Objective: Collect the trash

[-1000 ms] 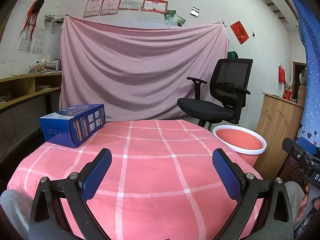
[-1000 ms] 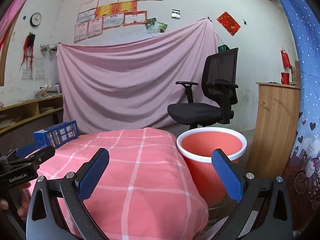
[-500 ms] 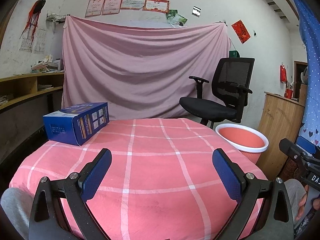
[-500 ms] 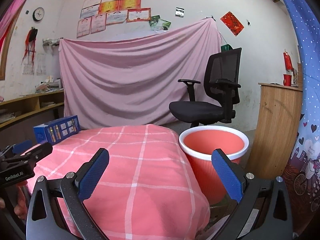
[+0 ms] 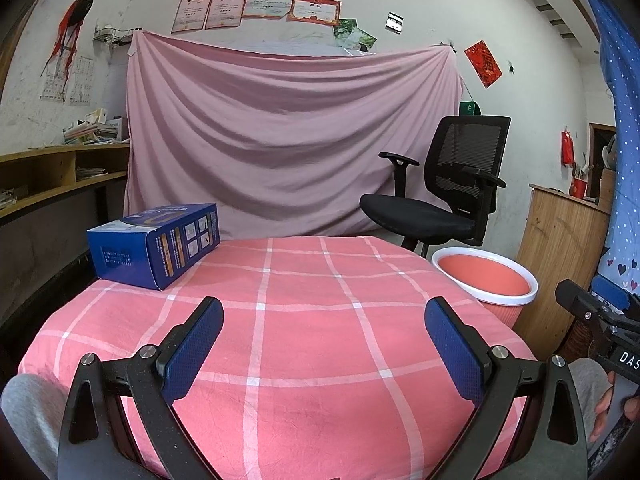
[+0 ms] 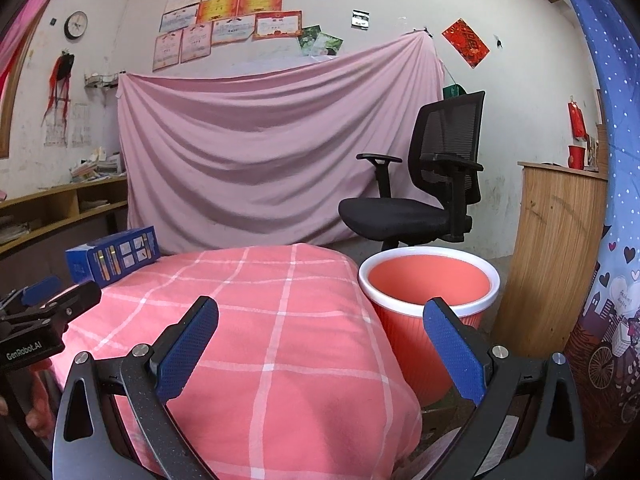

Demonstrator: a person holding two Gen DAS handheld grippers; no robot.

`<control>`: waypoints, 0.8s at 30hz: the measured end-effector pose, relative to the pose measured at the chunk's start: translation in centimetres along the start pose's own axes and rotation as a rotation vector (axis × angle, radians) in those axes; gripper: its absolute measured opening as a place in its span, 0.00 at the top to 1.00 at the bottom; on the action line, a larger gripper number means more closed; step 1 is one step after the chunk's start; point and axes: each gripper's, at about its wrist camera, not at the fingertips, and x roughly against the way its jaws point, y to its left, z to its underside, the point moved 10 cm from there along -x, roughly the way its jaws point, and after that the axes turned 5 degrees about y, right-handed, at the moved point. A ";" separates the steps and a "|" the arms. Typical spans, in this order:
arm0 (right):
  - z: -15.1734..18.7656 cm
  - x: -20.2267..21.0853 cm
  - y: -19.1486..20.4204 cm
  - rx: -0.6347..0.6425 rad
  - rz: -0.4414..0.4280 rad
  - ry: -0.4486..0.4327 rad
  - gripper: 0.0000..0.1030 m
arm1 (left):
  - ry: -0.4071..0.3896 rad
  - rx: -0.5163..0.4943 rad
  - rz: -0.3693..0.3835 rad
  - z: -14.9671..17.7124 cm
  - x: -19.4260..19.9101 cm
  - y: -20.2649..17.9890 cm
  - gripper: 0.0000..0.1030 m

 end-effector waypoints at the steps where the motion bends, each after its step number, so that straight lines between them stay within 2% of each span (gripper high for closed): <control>1: 0.0 0.0 0.0 -0.001 -0.001 0.000 0.00 | 0.000 0.000 0.000 0.0 0.0 0.0 0.04; 24: 0.0 0.1 0.0 -0.003 -0.004 -0.003 0.00 | -0.005 -0.002 -0.003 0.0 0.0 0.0 0.04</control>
